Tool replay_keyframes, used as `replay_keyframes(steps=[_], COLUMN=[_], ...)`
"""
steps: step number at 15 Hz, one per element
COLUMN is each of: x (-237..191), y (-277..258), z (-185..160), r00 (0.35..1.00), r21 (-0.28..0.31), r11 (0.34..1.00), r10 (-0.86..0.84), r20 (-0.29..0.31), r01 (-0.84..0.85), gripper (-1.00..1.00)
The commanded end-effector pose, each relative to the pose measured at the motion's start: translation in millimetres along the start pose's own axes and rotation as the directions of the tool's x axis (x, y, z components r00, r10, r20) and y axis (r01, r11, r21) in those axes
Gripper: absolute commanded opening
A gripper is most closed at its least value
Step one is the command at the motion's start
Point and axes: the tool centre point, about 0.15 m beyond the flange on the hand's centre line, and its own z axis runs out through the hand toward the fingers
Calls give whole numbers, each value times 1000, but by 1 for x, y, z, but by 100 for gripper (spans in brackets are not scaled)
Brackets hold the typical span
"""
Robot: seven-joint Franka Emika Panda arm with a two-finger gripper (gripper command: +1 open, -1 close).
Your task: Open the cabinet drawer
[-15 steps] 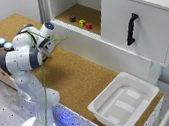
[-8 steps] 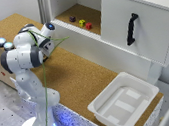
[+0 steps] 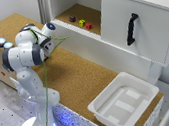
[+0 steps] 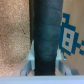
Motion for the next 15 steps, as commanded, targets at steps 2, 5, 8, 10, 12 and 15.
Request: replay_keyframes(steps=[2,5,8,10,12,15], x=[12,12,10,9,8,8], y=[23,40,53,60,66,77], z=[0,-10,-19,-24,-27,-32], r00=[1000,999,999,999,999,998], r21=[58,53,50,53,50,51], r11=[998,998,998,998,998,997], r10=[19,32,37,41,45,54], r20=[3,-5,-12,-14,-12,-16], r01=[-19,-32,-36,-40,-45,-53], gripper=[-100,-100,-100,-100,-100,-100])
